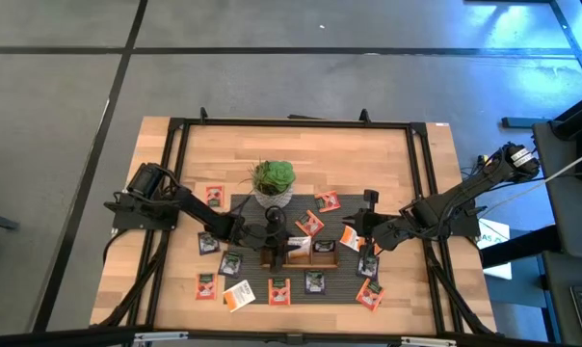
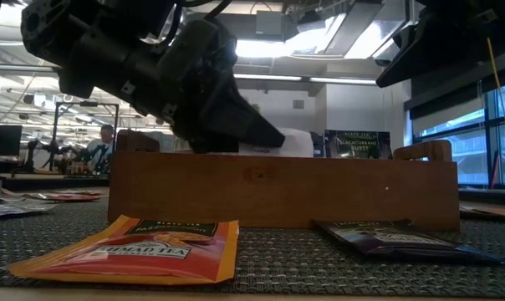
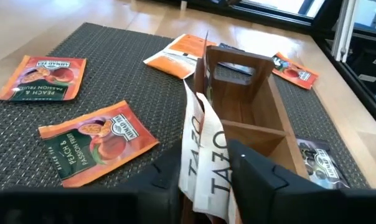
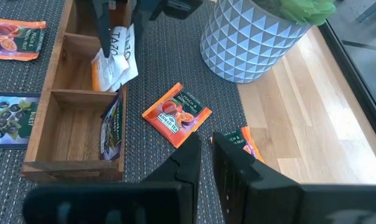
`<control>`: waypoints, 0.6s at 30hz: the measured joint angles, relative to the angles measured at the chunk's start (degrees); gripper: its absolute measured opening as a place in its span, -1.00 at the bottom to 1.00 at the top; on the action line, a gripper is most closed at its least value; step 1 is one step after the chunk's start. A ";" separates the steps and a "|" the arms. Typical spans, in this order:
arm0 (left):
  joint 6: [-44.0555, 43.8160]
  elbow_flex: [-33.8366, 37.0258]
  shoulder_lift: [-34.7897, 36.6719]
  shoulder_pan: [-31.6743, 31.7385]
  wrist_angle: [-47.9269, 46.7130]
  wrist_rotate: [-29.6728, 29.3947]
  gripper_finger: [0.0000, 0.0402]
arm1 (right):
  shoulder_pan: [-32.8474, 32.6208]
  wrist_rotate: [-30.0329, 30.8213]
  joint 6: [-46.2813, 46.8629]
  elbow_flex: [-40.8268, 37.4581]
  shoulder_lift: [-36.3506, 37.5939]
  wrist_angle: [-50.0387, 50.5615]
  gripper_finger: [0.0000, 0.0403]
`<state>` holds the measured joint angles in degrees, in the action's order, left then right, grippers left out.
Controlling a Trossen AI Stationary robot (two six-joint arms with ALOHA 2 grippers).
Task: Pick & Place Tea
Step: Adjust the white tea bags on the wooden organizer
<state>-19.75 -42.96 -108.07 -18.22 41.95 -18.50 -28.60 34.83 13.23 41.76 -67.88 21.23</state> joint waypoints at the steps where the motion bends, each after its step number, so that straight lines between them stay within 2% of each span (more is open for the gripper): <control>1: 0.00 0.00 0.00 0.00 0.00 0.00 -0.53 | 0.00 0.00 0.00 0.00 0.00 0.00 -0.78; 9: 1.01 0.00 0.00 0.00 0.26 -0.52 -0.76 | 0.00 0.00 -0.02 0.00 0.00 0.00 -0.78; 18: 1.06 0.00 0.09 0.00 0.31 -0.51 -0.93 | 0.00 0.02 -0.23 0.00 0.00 0.00 -0.78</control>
<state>-18.69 -42.96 -107.98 -18.22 42.26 -19.01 -28.60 34.85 13.01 41.76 -67.88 21.23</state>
